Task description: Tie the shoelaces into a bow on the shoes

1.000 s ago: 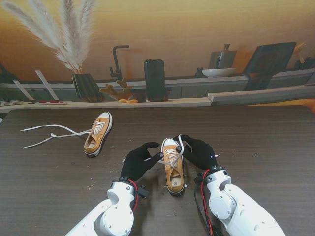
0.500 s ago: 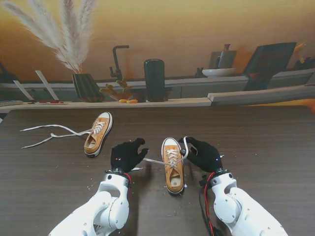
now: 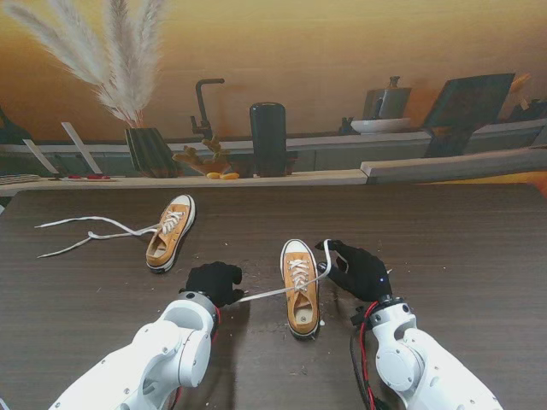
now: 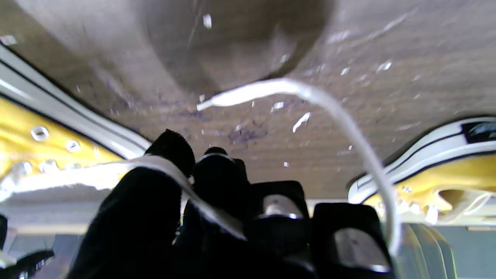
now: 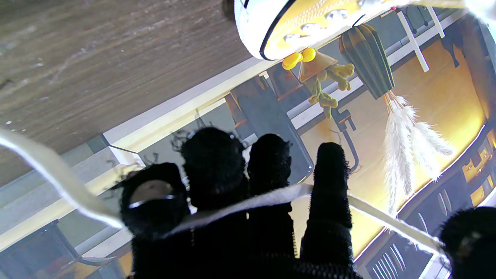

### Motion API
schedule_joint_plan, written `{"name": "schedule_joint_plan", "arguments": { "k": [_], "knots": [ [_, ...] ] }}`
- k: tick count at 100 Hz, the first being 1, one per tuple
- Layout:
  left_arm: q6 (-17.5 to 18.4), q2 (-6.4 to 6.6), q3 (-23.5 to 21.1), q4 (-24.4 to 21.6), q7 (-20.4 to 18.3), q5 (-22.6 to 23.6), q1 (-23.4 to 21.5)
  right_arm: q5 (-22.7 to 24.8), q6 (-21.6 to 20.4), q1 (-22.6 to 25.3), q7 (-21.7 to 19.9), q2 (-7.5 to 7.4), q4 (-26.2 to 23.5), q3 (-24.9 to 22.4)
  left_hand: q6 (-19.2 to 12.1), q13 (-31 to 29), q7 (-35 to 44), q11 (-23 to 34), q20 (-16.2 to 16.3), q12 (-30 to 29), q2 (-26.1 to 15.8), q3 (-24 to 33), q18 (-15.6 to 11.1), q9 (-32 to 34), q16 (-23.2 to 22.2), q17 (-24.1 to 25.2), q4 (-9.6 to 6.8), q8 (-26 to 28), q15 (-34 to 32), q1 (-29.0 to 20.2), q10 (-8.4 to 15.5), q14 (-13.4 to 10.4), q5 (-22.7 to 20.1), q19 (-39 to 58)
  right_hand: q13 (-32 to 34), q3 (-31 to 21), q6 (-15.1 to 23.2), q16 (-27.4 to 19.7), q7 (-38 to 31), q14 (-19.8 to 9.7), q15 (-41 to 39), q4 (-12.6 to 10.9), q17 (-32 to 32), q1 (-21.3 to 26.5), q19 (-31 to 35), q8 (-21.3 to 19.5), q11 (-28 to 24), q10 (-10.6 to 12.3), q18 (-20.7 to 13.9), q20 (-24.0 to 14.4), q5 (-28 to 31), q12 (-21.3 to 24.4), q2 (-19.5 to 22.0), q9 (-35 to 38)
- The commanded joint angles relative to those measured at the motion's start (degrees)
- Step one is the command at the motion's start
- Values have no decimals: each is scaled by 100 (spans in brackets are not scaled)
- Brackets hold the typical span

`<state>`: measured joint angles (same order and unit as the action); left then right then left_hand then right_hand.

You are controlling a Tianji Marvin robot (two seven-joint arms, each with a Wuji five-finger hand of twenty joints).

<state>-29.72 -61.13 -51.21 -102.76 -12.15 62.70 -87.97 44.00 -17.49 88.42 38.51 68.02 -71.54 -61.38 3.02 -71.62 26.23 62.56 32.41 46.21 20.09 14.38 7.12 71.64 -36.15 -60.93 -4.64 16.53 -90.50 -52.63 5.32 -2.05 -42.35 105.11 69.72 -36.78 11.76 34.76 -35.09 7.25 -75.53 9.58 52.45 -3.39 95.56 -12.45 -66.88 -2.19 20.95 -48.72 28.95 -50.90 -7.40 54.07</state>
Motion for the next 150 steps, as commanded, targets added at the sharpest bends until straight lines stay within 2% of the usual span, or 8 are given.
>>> {"name": "schedule_joint_plan", "arguments": {
  "k": [1,21,33,50,63,83,114,150],
  "knots": [
    [-46,102,22,-192,-421,12,74,10,8,36,-55,-31,-49,-30,-172,-148,36,69,-66,-58,110,73,-434,27,115,-140,-79,-48,-52,-109,-60,-316,63,1068,191,-218,-2,11,-37,-33,-156,13,74,12,314,-37,-116,108,35,-2,-72,-118,-27,161],
    [-23,264,104,-444,-1654,10,285,12,-7,57,-53,-30,-91,-67,-190,-150,89,21,-155,-61,162,-78,-495,-2,114,-132,-65,-10,52,-172,-131,-361,-7,973,204,-327,10,7,-44,-34,-160,5,86,33,320,-42,-118,106,30,5,-49,-119,-63,171],
    [97,365,120,-537,-2107,-417,400,5,-8,56,-48,-27,-106,-76,-350,-154,417,-56,-288,-65,231,-315,-475,-18,97,-117,-71,210,203,-314,-131,-359,-146,848,203,-389,5,6,-45,-28,-160,3,85,28,321,-43,-114,100,34,9,-45,-118,-85,172],
    [399,493,-36,-472,-2300,-2392,551,21,-1,43,-51,-30,-130,-72,-622,-153,1019,-133,-408,-69,214,-534,-400,-14,61,-95,-142,383,286,-445,-203,-336,-381,767,203,-447,4,4,-34,-28,-160,6,84,20,322,-40,-114,109,34,11,-63,-119,-104,171],
    [738,503,-205,-237,-2415,-3707,615,18,24,31,-65,-29,-154,-72,-815,-146,1165,-247,-505,-62,140,-624,-324,-141,86,-77,-125,441,439,-402,-230,-291,-483,638,200,-477,8,2,-31,-41,-158,10,84,15,322,-40,-112,117,34,13,-69,-119,-120,162],
    [1149,325,-478,330,-2288,-5602,547,35,44,3,-91,-35,-184,-51,-1178,49,1221,-691,-625,80,143,-752,-201,-526,-80,302,-134,512,1003,-449,-447,-48,-541,399,205,-506,-4,3,-32,-54,-160,14,91,15,321,-41,-111,118,19,17,-79,-120,-133,153],
    [1620,-40,-681,1042,-2114,-7832,343,-8,60,-21,-143,-28,-205,-28,-1272,375,788,-1011,-548,151,-156,-833,-97,-808,-258,634,-41,285,1204,-536,-681,131,-394,356,193,-493,-8,5,-32,-75,-162,24,92,20,326,-41,-123,132,6,24,-90,-124,-152,138],
    [1925,-327,-815,1452,-2260,-9417,176,-33,72,-47,-225,-34,-206,8,-1584,827,389,-1290,-284,219,-522,-1162,-104,-1178,-363,1020,253,195,1352,-882,-710,264,-67,340,202,-501,1,5,-40,-80,-171,20,91,23,327,-44,-127,130,6,28,-60,-121,-149,154]
  ]
}}
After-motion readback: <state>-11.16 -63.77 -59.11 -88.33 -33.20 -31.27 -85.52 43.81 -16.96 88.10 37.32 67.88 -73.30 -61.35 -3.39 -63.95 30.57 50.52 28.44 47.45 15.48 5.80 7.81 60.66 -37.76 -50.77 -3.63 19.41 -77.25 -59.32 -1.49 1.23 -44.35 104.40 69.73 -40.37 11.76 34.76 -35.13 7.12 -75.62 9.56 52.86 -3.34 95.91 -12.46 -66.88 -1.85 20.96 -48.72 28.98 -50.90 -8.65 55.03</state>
